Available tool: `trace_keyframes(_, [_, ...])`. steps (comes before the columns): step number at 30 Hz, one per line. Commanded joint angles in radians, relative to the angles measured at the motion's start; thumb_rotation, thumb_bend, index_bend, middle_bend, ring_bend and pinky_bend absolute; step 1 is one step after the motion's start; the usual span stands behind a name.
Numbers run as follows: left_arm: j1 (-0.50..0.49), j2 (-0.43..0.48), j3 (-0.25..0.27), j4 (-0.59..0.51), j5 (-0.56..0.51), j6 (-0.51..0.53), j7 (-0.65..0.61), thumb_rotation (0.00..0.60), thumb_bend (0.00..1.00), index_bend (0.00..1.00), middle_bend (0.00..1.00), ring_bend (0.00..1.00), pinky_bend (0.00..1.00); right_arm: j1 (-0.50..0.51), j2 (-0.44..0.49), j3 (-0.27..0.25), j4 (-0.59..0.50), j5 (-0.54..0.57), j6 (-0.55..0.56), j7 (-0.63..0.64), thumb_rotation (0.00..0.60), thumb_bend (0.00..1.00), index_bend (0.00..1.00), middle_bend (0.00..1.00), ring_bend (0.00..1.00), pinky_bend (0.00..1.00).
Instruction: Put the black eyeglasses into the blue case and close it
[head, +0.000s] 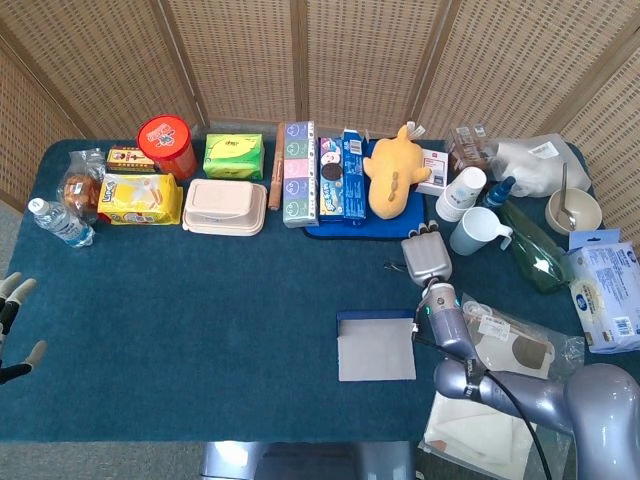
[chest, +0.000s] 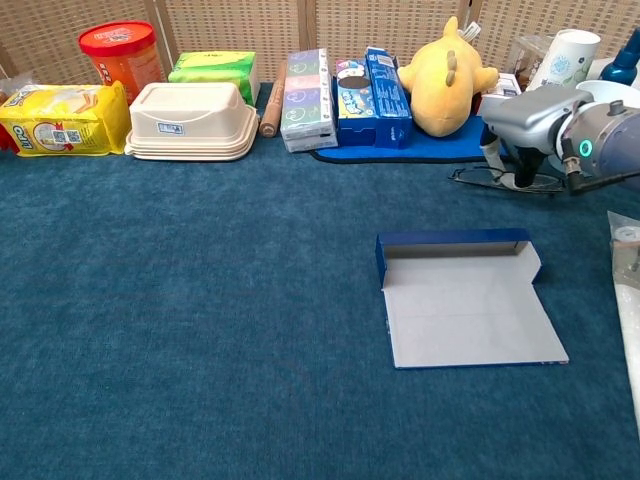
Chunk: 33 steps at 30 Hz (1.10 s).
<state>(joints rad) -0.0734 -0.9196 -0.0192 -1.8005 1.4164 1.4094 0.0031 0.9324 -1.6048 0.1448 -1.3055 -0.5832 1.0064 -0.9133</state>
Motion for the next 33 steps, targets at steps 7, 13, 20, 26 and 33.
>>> trace_keyframes(7, [-0.003,-0.004,-0.002,0.003,0.002,-0.002,-0.002,0.600,0.32,0.01,0.00,0.00,0.00,-0.041,0.114,-0.001,-0.274,-0.073,0.125,0.004,0.600,0.44,0.58,0.32,0.19,0.18])
trace_keyframes(13, [-0.006,-0.008,-0.002,0.008,0.002,-0.008,-0.006,0.600,0.32,0.00,0.00,0.00,0.00,-0.085,0.179,-0.037,-0.469,-0.142,0.243,-0.028,0.600,0.44,0.57,0.32,0.19,0.18])
trace_keyframes(20, [-0.011,-0.019,-0.002,0.019,0.000,-0.017,-0.012,0.600,0.32,0.00,0.00,0.00,0.00,-0.132,0.192,-0.093,-0.641,-0.197,0.361,-0.096,0.600,0.44,0.57,0.32,0.19,0.18])
trace_keyframes(26, [-0.014,-0.026,-0.003,0.031,0.001,-0.023,-0.021,0.600,0.32,0.00,0.00,0.00,0.00,-0.159,0.158,-0.134,-0.727,-0.228,0.437,-0.168,0.600,0.44,0.57,0.32,0.20,0.18])
trace_keyframes(33, [-0.017,-0.029,-0.001,0.044,0.005,-0.029,-0.035,0.600,0.32,0.00,0.00,0.00,0.00,-0.177,0.111,-0.161,-0.759,-0.244,0.475,-0.226,0.600,0.44,0.56,0.32,0.20,0.18])
